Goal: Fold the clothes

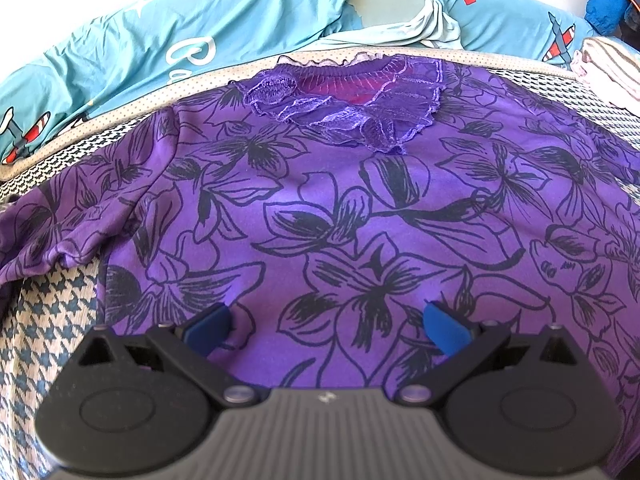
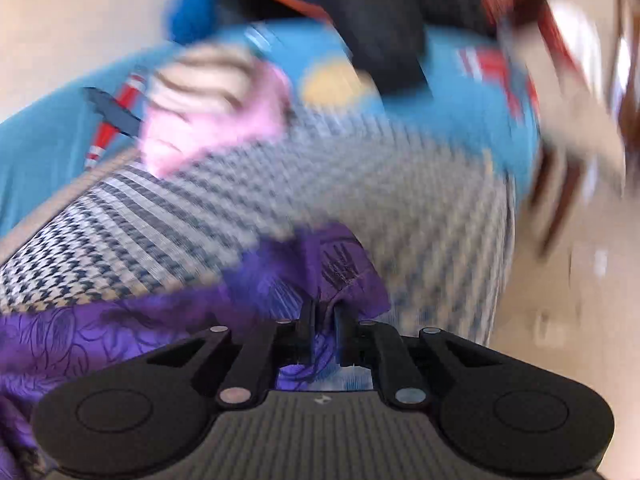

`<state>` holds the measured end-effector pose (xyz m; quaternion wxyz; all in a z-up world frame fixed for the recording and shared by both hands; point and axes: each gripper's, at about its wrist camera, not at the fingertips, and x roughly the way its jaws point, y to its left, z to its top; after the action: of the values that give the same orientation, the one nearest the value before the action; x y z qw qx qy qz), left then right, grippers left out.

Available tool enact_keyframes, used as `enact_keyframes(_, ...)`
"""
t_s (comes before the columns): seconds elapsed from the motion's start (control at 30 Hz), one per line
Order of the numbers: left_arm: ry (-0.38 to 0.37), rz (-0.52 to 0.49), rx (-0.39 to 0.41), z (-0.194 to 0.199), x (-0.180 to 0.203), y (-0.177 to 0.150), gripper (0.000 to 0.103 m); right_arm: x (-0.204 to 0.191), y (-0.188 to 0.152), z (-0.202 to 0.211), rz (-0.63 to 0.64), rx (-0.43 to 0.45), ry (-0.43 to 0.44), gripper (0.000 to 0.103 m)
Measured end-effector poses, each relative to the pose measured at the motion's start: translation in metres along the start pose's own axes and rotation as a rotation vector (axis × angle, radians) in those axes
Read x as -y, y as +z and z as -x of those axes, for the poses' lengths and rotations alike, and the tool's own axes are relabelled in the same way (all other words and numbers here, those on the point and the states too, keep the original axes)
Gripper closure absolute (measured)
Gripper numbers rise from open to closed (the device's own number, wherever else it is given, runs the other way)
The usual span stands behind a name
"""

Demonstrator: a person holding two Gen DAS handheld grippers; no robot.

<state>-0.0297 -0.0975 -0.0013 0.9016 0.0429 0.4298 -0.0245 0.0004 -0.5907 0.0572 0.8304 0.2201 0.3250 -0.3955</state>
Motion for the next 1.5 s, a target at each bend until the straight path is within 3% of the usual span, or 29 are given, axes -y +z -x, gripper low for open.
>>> enact_keyframes(0.17,0.001,0.003,-0.001,0.000,0.001,0.000,0.000,0.033,0.004,-0.010,-0.206,-0.070,0.093,0.092)
enact_keyframes(0.3,0.000,0.003,-0.003,0.001,0.000,0.000,0.000,0.055,0.006,-0.014,-0.381,-0.077,0.173,0.079)
enact_keyframes(0.43,0.001,0.006,-0.005,0.001,0.001,0.001,0.000,0.060,0.006,-0.017,-0.456,-0.075,0.224,0.064)
enact_keyframes(0.53,0.006,0.002,-0.002,0.002,0.001,0.001,0.000,0.057,0.007,-0.017,-0.436,-0.066,0.227,0.057)
enact_keyframes(0.83,-0.004,0.034,0.013,0.006,-0.003,0.008,0.000,0.021,0.007,-0.018,-0.217,-0.018,0.115,0.054)
enact_keyframes(0.87,-0.004,0.049,0.014,0.006,-0.007,0.010,0.000,0.017,0.006,-0.019,-0.188,-0.016,0.103,0.055)
enact_keyframes(1.0,0.003,0.109,-0.015,0.002,-0.019,0.015,0.000,0.006,0.005,-0.021,-0.088,0.005,0.040,0.085)
enact_keyframes(1.07,0.015,0.125,-0.053,-0.004,-0.023,0.014,0.000,0.005,0.006,-0.021,-0.076,0.015,0.036,0.093)
enact_keyframes(1.23,0.030,0.081,-0.054,-0.004,-0.018,0.011,0.000,0.002,0.011,-0.005,-0.055,0.132,-0.018,0.096)
enact_keyframes(1.37,0.030,0.082,-0.053,-0.004,-0.017,0.010,0.000,-0.007,0.012,0.013,-0.032,0.213,0.031,0.096)
enact_keyframes(1.5,0.033,0.082,-0.050,-0.003,-0.016,0.009,0.000,-0.014,0.014,0.027,-0.064,0.232,0.150,0.096)
